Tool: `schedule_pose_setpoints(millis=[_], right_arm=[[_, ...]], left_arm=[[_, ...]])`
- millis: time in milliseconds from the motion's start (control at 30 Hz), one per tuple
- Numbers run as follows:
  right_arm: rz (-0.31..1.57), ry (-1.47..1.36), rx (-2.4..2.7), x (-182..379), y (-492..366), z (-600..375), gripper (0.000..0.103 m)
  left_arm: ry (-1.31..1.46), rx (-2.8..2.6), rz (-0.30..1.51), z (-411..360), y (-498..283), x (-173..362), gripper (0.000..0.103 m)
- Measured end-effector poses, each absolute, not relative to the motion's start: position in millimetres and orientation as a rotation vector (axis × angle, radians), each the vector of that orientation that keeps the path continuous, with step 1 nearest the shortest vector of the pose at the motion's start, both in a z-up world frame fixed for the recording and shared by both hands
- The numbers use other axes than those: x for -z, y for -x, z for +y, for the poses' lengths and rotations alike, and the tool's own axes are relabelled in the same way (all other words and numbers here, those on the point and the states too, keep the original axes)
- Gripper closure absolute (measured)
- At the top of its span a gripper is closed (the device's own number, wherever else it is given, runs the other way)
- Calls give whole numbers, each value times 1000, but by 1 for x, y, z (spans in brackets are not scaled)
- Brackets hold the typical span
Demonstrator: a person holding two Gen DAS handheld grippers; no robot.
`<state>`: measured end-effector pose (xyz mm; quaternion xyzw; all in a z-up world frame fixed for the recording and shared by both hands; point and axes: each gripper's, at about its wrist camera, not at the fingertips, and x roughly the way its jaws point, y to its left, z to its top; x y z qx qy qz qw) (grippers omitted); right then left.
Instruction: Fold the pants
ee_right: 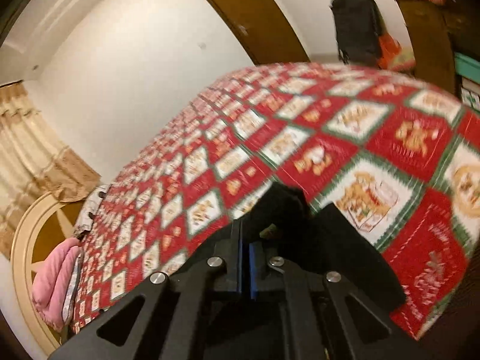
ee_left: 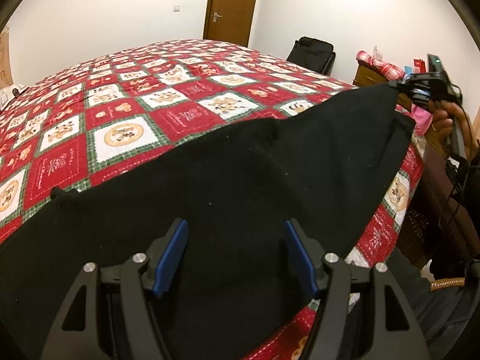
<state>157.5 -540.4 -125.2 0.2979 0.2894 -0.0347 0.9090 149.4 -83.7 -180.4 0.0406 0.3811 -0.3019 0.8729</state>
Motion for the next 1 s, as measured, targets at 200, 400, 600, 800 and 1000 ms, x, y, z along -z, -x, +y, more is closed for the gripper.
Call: schedule_pose_setpoints(millis=[200, 400, 600, 800, 1000], right_arm=[[648, -566, 113, 143, -125, -546, 100], [678, -584, 141, 173, -100, -551, 100], [589, -597, 152, 157, -93, -557, 100], [589, -656, 149, 163, -96, -566, 100], [624, -660, 155, 172, -89, -565, 100]], left_arm=[[-79, 646, 797, -81, -147, 182, 34], [-93, 694, 808, -86, -143, 177, 34], [-110, 720, 803, -98, -142, 174, 34], [-115, 734, 810, -98, -139, 172, 34], [-130, 767, 802, -102, -134, 172, 34]])
